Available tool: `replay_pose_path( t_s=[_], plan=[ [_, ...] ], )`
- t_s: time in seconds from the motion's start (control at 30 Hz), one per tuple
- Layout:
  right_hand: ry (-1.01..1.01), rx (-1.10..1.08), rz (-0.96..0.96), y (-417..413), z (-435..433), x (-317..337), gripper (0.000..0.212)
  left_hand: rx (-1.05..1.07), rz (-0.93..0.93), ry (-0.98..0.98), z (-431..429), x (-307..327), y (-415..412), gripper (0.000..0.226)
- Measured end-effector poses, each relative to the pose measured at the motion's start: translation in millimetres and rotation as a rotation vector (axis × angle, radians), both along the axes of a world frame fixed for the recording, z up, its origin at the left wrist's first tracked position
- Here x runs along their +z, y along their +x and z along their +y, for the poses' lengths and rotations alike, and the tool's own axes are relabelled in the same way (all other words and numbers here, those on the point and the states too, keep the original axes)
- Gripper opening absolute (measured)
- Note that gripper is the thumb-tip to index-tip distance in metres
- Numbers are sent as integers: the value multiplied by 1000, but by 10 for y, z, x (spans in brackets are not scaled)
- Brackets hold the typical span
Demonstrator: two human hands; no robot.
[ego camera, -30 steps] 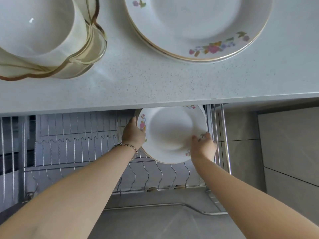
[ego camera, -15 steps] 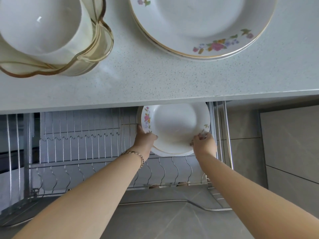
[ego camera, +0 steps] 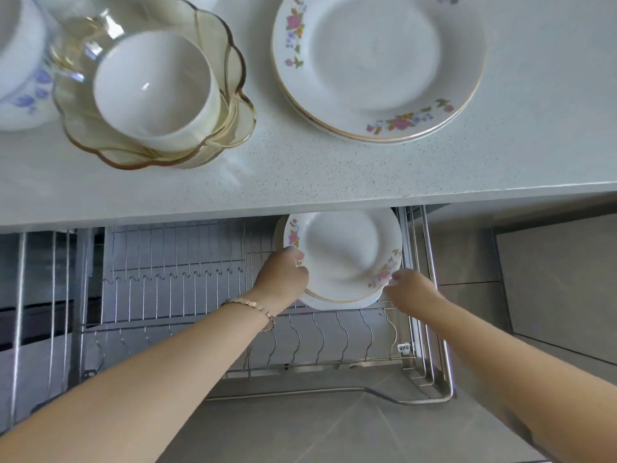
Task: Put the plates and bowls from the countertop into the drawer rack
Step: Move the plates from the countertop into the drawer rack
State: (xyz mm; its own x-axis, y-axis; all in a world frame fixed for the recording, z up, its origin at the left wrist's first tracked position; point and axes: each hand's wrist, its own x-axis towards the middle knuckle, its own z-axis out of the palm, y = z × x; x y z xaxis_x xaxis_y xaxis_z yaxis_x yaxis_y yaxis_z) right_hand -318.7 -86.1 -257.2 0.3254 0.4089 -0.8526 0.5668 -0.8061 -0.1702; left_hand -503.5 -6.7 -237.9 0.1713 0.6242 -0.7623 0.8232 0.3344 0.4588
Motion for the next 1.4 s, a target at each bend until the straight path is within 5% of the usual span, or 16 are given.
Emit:
replay_pose_path(
  t_s=[0.1, 0.2, 0.37, 0.5, 0.6, 0.7, 1.07, 1.4],
  plan=[
    [106, 161, 111, 80, 251, 715, 36, 65, -238, 104, 48, 668, 154, 25],
    [315, 91, 212, 191, 570, 1491, 21, 137, -384, 236, 272, 1227, 328, 23],
    [726, 40, -242, 505, 1245, 2040, 40, 428, -403, 114, 832, 1451, 627, 37],
    [634, -382, -170, 751, 1700, 1809, 62, 609, -347, 146, 1099, 1272, 698, 27],
    [605, -702, 6, 794, 1813, 1507, 41, 714, -492, 111, 1146, 1232, 746, 38],
    [643, -786, 88, 806, 1821, 1445, 24, 842, -593, 60, 1167, 1231, 793, 32],
    [701, -795, 197, 675, 454, 1736, 31, 479, -550, -186, 531, 1492, 274, 44],
    [420, -640, 423, 194, -948, 1949, 35, 185, -379, -408, -508, 1558, -522, 57]
  ],
)
